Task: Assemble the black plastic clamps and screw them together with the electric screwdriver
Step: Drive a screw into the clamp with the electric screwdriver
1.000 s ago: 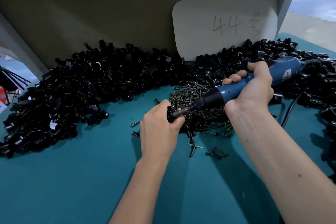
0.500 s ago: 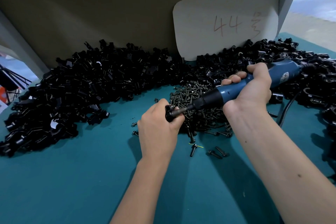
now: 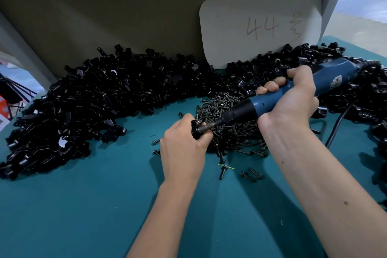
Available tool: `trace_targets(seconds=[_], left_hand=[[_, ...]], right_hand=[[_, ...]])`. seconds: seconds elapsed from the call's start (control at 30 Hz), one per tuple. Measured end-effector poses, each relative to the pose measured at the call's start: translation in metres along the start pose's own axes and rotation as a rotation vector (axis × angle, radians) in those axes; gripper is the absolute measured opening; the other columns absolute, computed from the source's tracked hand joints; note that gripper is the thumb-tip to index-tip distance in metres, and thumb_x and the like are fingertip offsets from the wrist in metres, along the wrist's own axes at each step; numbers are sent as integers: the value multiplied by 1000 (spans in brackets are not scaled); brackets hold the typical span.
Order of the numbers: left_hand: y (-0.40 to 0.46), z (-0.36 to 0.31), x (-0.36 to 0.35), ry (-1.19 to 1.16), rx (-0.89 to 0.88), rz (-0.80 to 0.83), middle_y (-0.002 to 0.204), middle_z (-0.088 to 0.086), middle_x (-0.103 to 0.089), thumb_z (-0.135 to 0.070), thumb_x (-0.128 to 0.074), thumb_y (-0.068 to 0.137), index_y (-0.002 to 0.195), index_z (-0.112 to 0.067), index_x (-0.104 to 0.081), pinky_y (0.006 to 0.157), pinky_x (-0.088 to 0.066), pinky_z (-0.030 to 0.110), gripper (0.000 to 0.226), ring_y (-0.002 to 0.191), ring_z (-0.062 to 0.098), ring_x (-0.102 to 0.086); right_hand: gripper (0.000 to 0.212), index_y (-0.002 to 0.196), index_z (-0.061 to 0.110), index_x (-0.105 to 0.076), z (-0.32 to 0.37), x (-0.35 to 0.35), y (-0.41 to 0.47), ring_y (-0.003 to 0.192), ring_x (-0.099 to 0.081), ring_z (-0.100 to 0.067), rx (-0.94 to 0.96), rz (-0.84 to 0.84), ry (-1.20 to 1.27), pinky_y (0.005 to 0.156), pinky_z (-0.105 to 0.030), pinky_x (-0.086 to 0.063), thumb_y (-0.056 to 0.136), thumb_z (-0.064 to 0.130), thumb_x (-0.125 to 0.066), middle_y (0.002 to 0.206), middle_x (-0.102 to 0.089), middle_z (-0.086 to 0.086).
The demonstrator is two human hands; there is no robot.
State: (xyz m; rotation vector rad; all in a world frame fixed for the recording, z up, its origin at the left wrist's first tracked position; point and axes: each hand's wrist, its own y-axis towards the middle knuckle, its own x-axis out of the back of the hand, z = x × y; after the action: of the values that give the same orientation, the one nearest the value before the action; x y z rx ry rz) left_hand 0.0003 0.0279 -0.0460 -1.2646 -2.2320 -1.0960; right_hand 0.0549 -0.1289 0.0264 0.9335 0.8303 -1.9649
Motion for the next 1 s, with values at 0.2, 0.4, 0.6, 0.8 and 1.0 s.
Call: trace_targets(seconds=[0.2,0.4,0.6,0.8,1.0], left_hand=[[2,3,2,-14,-27,58,58,-4,-43,-32,-70,76,68,-24,-34,46,-23,33,38,53,16,-36],[7,4,-4,-313,101,216,50,-11,-39,-41,-59,74,66,-15,-42,41,-23,24,33,46,9,-28],[19,18,13,-415,203,203,52,-12,-34,-33,-65,93,64,-21,-37,44,-24,26,42,48,12,-29],[23,15,25,-1134,617,449,61,-1,-28,-45,-46,107,81,-18,-35,36,-15,17,38,43,8,-19],[20,14,22,-1007,518,544,59,-1,-28,-36,-43,109,75,-19,-39,39,-14,15,38,43,10,-18]], right_hand=[[19,81,12,-43,4,1,3,46,-42,-16,-15,22,-10,49,-28,-40,88,4,-58,59,-46,0],[26,101,12,-39,11,-6,2,49,-43,-14,-22,214,-5,49,-26,-41,95,15,-65,63,-46,0],[22,97,12,-43,39,-16,0,51,-43,-13,113,365,-6,50,-26,-42,96,17,-65,65,-46,1],[34,111,9,-38,35,-16,-2,50,-44,-15,186,259,-26,51,-28,-41,94,12,-67,64,-46,-2],[30,101,11,-42,22,-15,-8,50,-45,-18,227,281,-67,53,-32,-42,89,10,-70,64,-48,-4]])
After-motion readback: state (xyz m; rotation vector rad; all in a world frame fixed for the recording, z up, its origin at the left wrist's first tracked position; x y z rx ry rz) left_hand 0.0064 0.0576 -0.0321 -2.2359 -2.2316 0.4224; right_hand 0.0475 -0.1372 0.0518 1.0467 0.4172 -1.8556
